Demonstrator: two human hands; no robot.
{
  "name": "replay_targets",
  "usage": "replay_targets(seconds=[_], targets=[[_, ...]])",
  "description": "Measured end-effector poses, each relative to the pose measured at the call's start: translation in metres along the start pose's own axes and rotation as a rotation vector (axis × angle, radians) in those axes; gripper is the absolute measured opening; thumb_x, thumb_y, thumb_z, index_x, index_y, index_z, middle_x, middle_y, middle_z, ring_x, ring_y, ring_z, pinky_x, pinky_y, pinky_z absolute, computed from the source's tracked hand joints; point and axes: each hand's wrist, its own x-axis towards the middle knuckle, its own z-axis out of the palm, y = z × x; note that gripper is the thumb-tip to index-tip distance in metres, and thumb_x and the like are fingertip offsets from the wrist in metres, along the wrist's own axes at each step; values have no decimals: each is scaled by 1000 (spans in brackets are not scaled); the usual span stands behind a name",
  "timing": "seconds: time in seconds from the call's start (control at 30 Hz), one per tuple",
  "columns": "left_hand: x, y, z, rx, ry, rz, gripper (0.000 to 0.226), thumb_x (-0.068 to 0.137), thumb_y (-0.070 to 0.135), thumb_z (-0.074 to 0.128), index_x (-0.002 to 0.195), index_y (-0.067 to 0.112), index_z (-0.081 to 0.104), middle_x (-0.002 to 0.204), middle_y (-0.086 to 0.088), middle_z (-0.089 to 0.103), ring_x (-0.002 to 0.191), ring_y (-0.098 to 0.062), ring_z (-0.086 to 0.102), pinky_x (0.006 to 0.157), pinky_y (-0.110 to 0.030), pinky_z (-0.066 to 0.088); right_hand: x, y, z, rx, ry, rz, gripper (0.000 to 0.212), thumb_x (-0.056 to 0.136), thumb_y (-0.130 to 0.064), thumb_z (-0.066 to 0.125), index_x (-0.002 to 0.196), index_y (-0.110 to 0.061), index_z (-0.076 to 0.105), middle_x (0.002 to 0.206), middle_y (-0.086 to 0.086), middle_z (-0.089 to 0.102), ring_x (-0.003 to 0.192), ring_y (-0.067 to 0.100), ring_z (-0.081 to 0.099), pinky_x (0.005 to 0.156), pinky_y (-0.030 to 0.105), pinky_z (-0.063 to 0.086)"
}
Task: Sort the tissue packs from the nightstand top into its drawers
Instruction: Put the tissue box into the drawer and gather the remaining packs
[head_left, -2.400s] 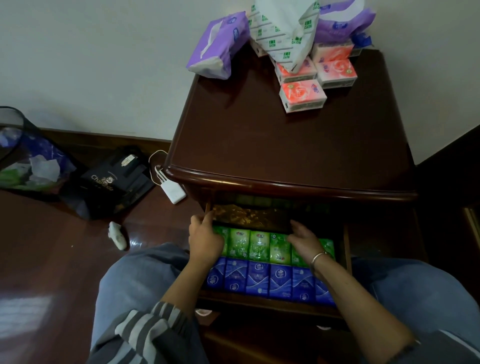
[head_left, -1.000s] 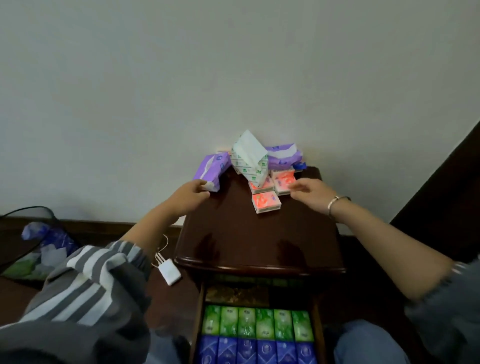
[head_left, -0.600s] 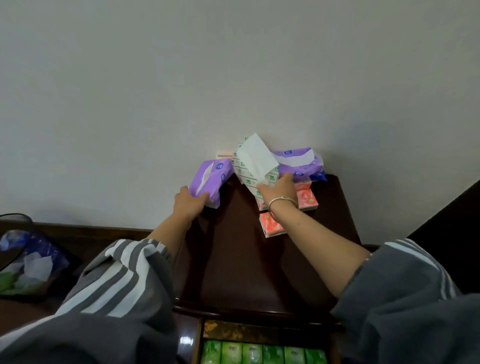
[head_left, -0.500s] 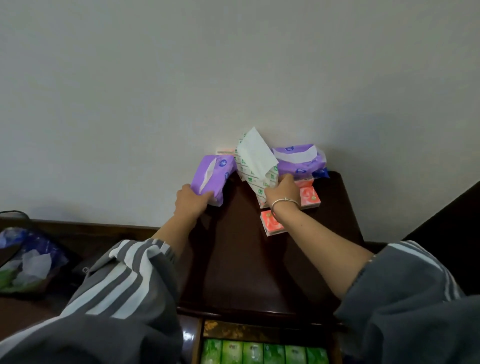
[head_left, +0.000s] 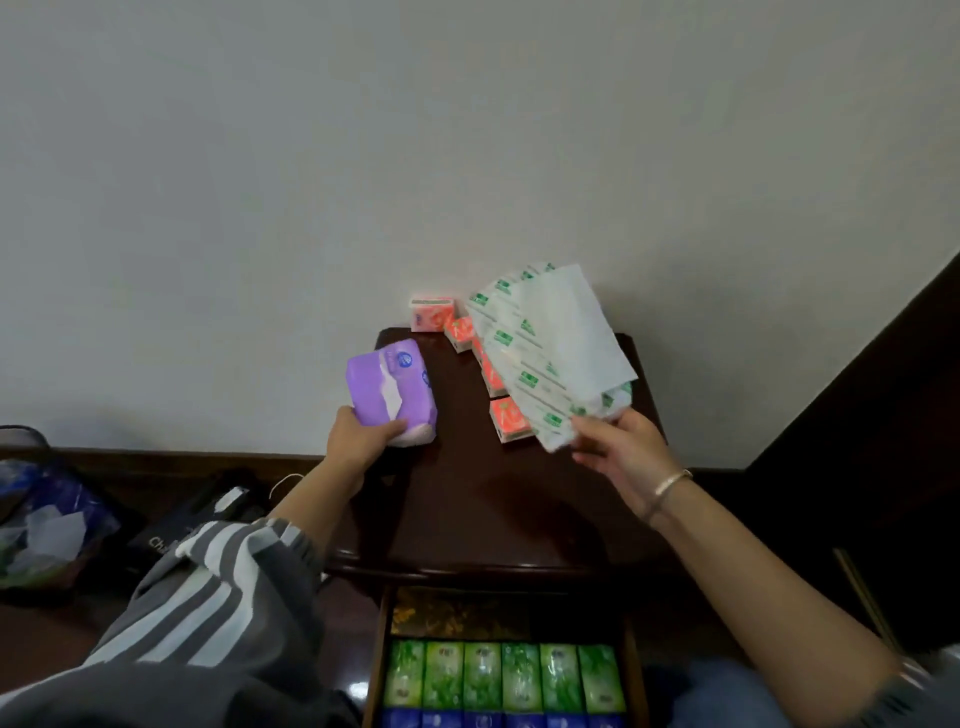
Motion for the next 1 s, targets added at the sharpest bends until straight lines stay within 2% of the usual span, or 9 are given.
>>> replay_targets(seconds=[0.1, 0.27, 0.33, 0.37, 0.47, 0.57, 0.67, 0.8, 1.0], targets=[[-33, -18, -2, 41, -122, 20, 59, 73, 29, 82, 117, 6, 51, 113, -11, 59, 98, -26, 59, 63, -27, 48, -49, 13, -46, 75, -114, 129, 19, 81, -3, 61, 97, -12, 64, 92, 5, 74, 71, 10, 69, 56, 22, 55], [-88, -49, -5, -115, -242, 2, 45, 78, 29, 77, 112, 12, 52, 112, -7, 61, 100, -22, 61, 78, -35, 54, -121, 48, -108, 100, -144, 334, 38, 69, -4, 62, 106, -7, 65, 104, 11, 72, 87, 21, 69, 79, 34, 52], [-108, -61, -8, -221, -296, 7, 40, 80, 24, 75, 111, 11, 54, 113, -9, 63, 100, -23, 64, 76, -34, 56, -145, 61, -125, 75, -147, 428, 43, 69, -2, 62, 112, -2, 62, 110, 17, 69, 96, 29, 64, 87, 38, 48], [-117, -67, -11, -274, -324, 5, 38, 81, 21, 74, 111, 9, 55, 113, -10, 64, 99, -23, 65, 74, -33, 57, -156, 67, -130, 51, -147, 473, 44, 68, -2, 63, 112, -1, 62, 109, 19, 68, 96, 31, 62, 84, 37, 48], [-145, -86, -23, -392, -377, -13, 32, 82, 18, 72, 109, 8, 59, 109, -10, 66, 93, -19, 68, 67, -27, 58, -182, 90, -136, -17, -115, 599, 31, 67, 1, 64, 98, 0, 65, 89, 18, 70, 70, 22, 65, 58, 25, 49], [-166, -108, -37, -540, -409, -51, 33, 78, 17, 74, 109, 9, 63, 104, -9, 71, 86, -17, 72, 65, -26, 58, -197, 123, -127, -19, -68, 760, 12, 78, 7, 58, 87, 3, 65, 72, 17, 67, 50, 18, 62, 40, 20, 46], [-180, -129, -53, -632, -433, -88, 42, 69, 19, 77, 108, 10, 65, 104, -9, 73, 86, -18, 72, 64, -27, 58, -203, 161, -109, 9, 13, 894, 8, 85, 6, 51, 86, 6, 59, 59, 17, 65, 45, 18, 56, 33, 19, 44], [-185, -142, -72, -601, -412, -61, 49, 67, 24, 80, 111, 10, 65, 107, -14, 70, 83, -19, 70, 63, -29, 58, -186, 195, -85, 111, 182, 861, 16, 89, 7, 44, 76, 6, 52, 45, 15, 62, 63, 22, 51, 31, 16, 43], [-172, -126, -75, -603, -334, -4, 59, 56, 37, 88, 107, 16, 67, 107, -15, 69, 94, -26, 69, 87, -46, 54, -131, 228, -57, 245, 356, 724, 24, 90, 14, 39, 72, -1, 46, 67, 15, 44, 38, 21, 54, 26, 15, 38]])
